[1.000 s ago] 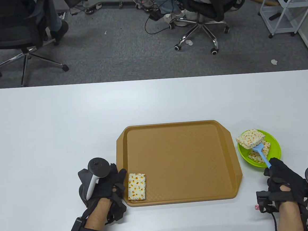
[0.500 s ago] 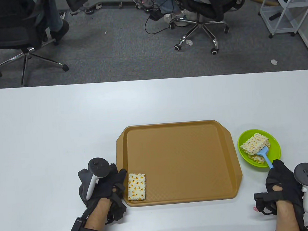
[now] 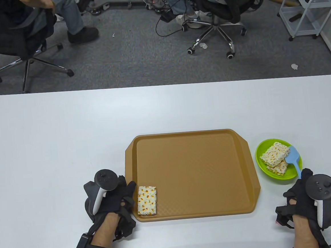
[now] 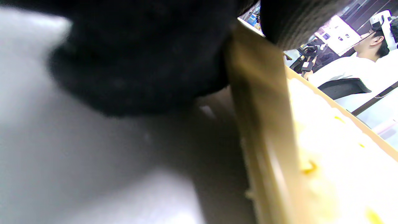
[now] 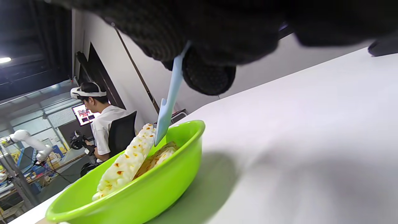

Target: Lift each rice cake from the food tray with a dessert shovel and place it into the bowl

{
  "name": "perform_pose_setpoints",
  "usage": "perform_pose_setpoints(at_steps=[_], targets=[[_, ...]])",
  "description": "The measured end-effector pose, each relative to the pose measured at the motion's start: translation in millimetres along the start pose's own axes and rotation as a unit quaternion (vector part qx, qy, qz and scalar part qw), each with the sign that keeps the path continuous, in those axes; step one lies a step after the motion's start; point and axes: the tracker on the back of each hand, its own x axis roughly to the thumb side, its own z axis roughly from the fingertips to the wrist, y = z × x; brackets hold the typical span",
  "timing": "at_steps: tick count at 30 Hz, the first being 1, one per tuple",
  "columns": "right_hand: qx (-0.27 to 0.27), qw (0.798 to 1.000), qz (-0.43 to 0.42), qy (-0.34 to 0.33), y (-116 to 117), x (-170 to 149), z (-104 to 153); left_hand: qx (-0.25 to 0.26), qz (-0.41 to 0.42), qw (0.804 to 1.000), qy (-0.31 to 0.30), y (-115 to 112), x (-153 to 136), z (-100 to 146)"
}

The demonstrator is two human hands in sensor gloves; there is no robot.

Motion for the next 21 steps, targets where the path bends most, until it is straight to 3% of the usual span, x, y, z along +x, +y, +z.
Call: perform_pose_setpoints(at_steps=[11,18,21], targets=[[-0.079,0.996,0.038,0.019,-6,3,7,-0.001,0.000,1.000,0.000,0,0,0],[-0.112,0.990,0.016,-0.081,-9,29,31,-0.005,-0.002,1.000,0.001,1,0,-1],[-0.049,0.982,-0.052,-0.175,-11,60,54,-0.007,-0.001,1.000,0.002,1,0,-1]])
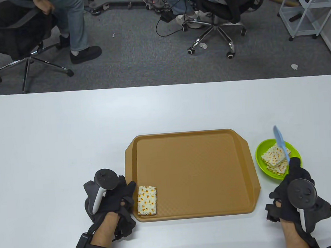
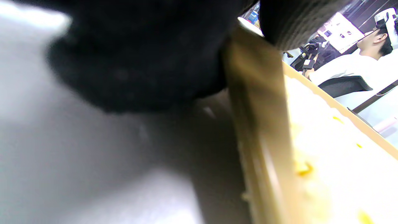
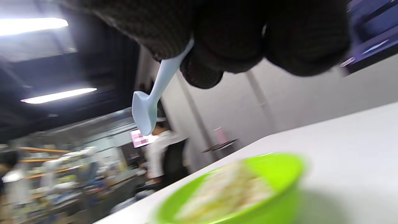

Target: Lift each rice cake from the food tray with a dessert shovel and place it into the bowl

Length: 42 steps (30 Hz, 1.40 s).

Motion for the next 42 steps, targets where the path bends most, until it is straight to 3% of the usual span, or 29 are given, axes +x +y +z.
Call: perform_pose_setpoints(at_steps=[4,7,10,15,18,26,35,41,42], targets=[[0.117,0.989,-0.056,-0.075,12,57,21,0.001,0.001,1.000,0.001,0,0,0],[0.211,0.968,-0.060,-0.125,36,94,43,0.001,0.002,1.000,0.000,0,0,0],[0.268,0.948,-0.048,-0.162,66,114,66,0.000,0.004,1.000,-0.002,0,0,0],[0.318,0.932,-0.025,-0.173,91,115,84,-0.004,0.004,1.000,-0.003,0,0,-1],[0.321,0.930,-0.032,-0.176,95,113,86,-0.004,0.002,1.000,-0.003,0,0,-1],[0.361,0.901,-0.040,-0.236,100,123,98,-0.002,0.005,1.000,-0.003,0,-1,-1],[0.428,0.877,-0.067,-0.207,103,115,83,-0.002,0.007,1.000,-0.003,0,-1,-1],[0.501,0.843,-0.093,-0.171,108,103,75,-0.004,0.006,1.000,-0.003,0,-1,-1],[0.527,0.827,-0.097,-0.169,110,102,76,-0.004,0.007,1.000,-0.003,0,-1,-1]])
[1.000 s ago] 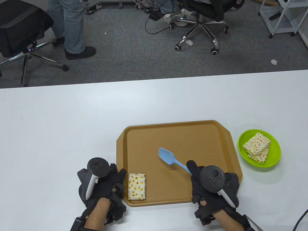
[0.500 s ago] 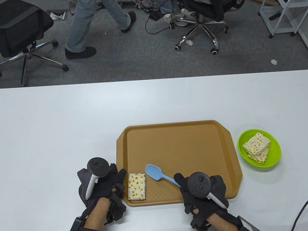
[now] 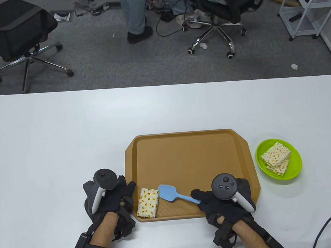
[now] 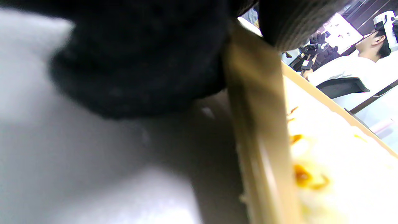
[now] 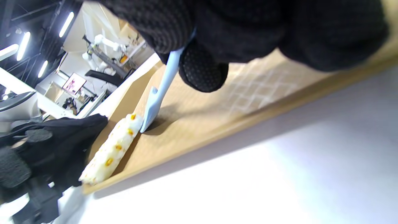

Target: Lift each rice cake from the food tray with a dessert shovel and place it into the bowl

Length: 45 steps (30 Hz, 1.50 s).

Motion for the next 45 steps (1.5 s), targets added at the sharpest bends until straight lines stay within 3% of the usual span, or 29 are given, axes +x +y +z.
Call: perform_pose_setpoints(at_steps=[6,28,37,45], targets=[[0.018,1.000,-0.024,0.005,13,1,3,0.000,0.000,1.000,0.000,0,0,0],[-0.005,0.999,-0.045,-0.019,49,25,-8,0.002,0.002,1.000,0.003,0,0,0],[0.013,0.993,-0.116,-0.012,38,15,-6,-0.002,0.005,1.000,0.002,0,-1,-1],[-0.034,0.984,-0.170,-0.028,0,5,14,-0.001,0.005,1.000,0.002,0,-1,-1]])
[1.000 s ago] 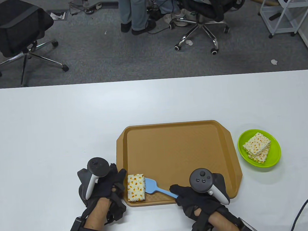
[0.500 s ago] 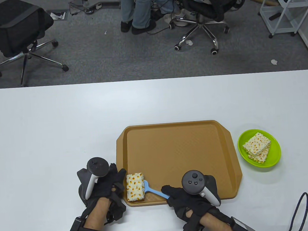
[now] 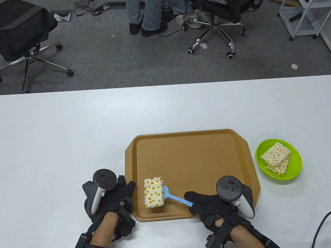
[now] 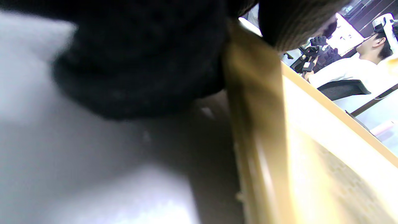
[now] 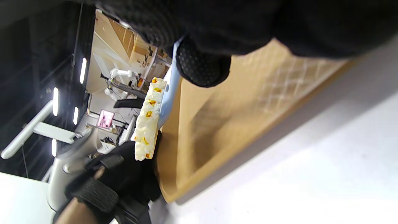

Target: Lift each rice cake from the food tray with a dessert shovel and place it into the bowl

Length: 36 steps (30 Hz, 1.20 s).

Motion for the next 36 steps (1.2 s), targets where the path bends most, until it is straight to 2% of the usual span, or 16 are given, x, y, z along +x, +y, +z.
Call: perform_pose_setpoints(at_steps=[9,18,27,36], targets=[[-0.061,0.998,-0.034,-0.008,-44,-2,20,0.002,0.002,1.000,0.001,0,-1,1],[-0.147,0.987,-0.069,-0.002,-102,-13,45,0.002,0.002,1.000,0.001,1,-1,0],[-0.263,0.957,-0.114,0.053,-159,-46,85,0.001,0.004,1.000,0.001,1,-1,0],[-0.330,0.920,-0.184,0.101,-184,-82,116,0.001,0.004,1.000,0.000,1,-1,0]])
